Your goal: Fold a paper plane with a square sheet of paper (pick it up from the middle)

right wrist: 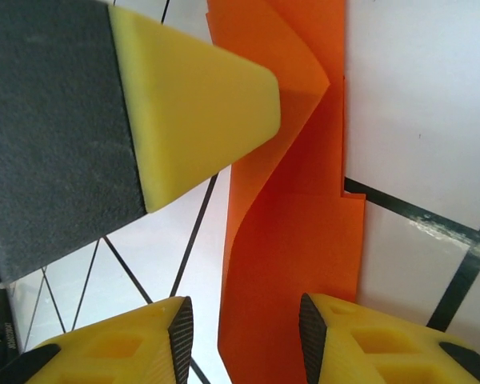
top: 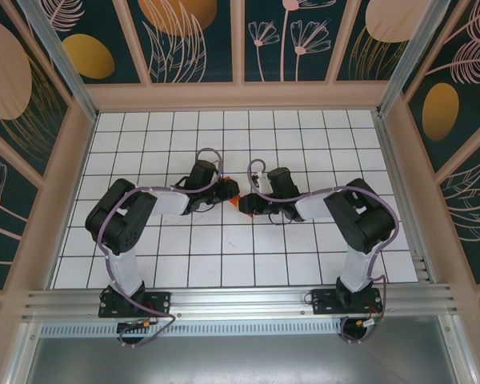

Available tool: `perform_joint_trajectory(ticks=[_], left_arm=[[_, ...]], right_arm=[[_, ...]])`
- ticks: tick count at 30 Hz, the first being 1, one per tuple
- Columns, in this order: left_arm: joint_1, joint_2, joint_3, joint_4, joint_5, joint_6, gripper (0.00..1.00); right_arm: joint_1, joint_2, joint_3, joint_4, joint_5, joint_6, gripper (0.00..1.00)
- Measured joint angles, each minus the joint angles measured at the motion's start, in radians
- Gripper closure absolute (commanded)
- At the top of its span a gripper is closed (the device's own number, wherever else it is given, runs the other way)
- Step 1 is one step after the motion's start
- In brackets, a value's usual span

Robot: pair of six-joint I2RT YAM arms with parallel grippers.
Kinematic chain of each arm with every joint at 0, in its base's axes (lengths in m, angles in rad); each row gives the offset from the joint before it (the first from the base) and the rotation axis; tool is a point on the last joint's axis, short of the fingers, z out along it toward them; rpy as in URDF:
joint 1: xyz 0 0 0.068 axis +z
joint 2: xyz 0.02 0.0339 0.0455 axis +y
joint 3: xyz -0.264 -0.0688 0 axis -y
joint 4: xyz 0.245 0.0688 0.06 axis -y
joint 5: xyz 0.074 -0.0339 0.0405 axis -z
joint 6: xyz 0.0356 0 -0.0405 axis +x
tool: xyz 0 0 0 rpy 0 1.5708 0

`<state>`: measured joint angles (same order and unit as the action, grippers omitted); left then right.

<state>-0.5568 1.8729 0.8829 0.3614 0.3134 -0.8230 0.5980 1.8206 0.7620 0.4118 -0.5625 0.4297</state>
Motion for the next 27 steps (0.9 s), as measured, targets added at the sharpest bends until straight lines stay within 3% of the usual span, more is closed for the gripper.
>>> perform_joint_trajectory(ticks=[27], left_arm=[[0.000,0.019,0.030,-0.029,-0.008,0.000,0.72]], right_arm=[[0.031,0.046,0.075,-0.057,0.121,-0.083,0.73]])
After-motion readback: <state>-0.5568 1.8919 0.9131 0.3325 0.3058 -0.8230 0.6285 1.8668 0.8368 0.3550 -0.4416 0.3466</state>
